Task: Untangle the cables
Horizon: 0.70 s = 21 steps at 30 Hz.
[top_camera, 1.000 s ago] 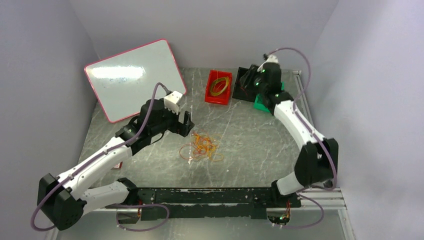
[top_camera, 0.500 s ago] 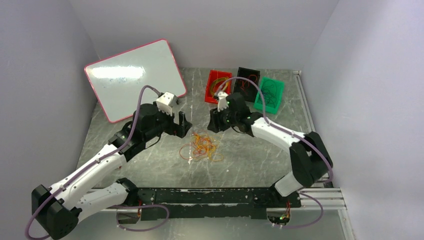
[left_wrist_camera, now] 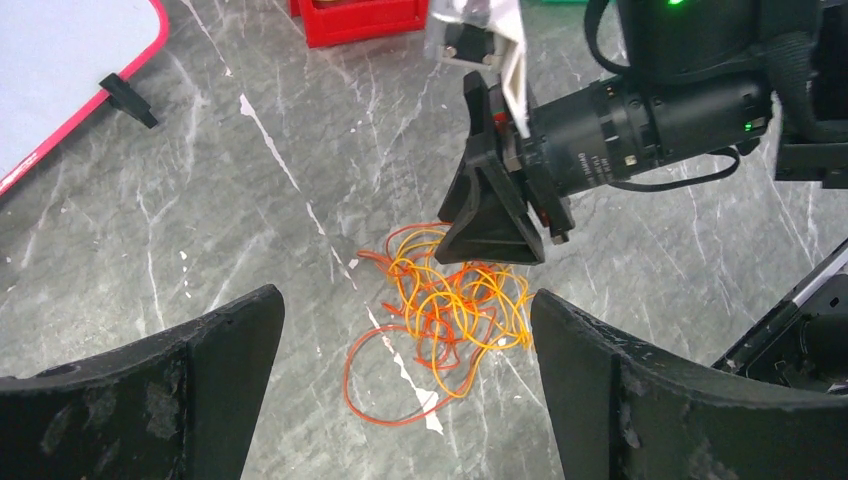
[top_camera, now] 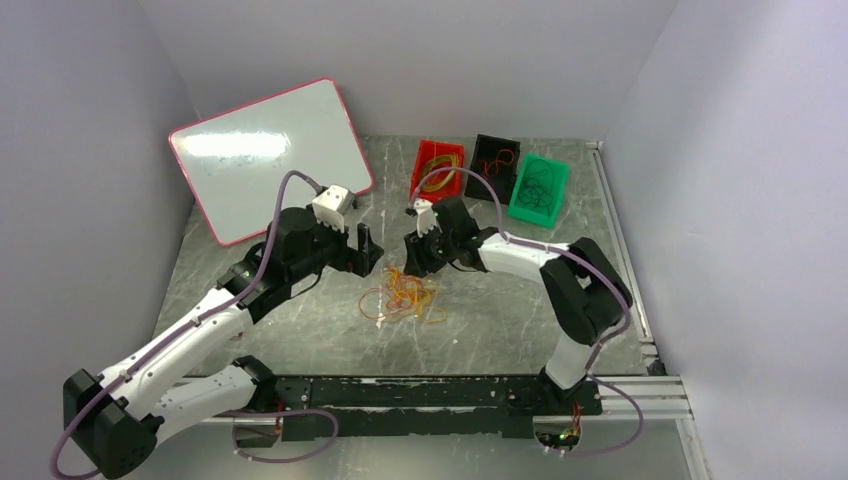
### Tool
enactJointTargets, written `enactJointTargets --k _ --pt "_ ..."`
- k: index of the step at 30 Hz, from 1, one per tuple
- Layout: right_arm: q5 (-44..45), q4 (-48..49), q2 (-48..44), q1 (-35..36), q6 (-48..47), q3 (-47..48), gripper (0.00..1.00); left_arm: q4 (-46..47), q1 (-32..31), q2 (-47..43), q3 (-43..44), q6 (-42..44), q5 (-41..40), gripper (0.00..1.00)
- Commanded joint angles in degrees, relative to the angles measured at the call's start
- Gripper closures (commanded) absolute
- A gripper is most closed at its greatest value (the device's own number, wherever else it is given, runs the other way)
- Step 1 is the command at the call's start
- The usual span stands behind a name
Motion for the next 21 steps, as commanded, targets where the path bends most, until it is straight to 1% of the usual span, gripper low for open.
enactJointTargets --k 1,5,8,10,13,17,21 --pt "1.6 1.7 2.4 0.6 0.0 3.6 0.62 -1.1 0.4 -0.9 0.8 -0.9 -0.2 0.02" --pt "2.9 2.7 1.1 0.6 2.2 4.1 0.87 -1.4 0.4 -2.0 0.2 -1.4 -0.2 0.02" --pt "3.3 4.8 -2.8 0.7 3.5 3.0 1.00 -1.9 0.4 -3.1 -0.2 -1.6 -0.6 0.02" --pt "4.2 4.3 -5.4 0.8 3.6 3.1 1.00 -1.9 0.4 -3.9 -0.3 -1.9 -0.9 0.02" --pt "6.0 2.1 -9.2 1.0 3.3 4.2 1.00 -1.1 0.4 -5.5 -0.7 -2.1 -0.3 0.05" --pt "7.3 -3.0 -13.8 1.3 3.2 7.0 1.00 1.5 0.4 -8.0 -1.1 -2.4 0.7 0.00" --pt "7.5 -7.5 -19.0 1.3 4.6 10.0 1.00 5.0 0.4 -9.3 -1.1 -1.8 2.9 0.00"
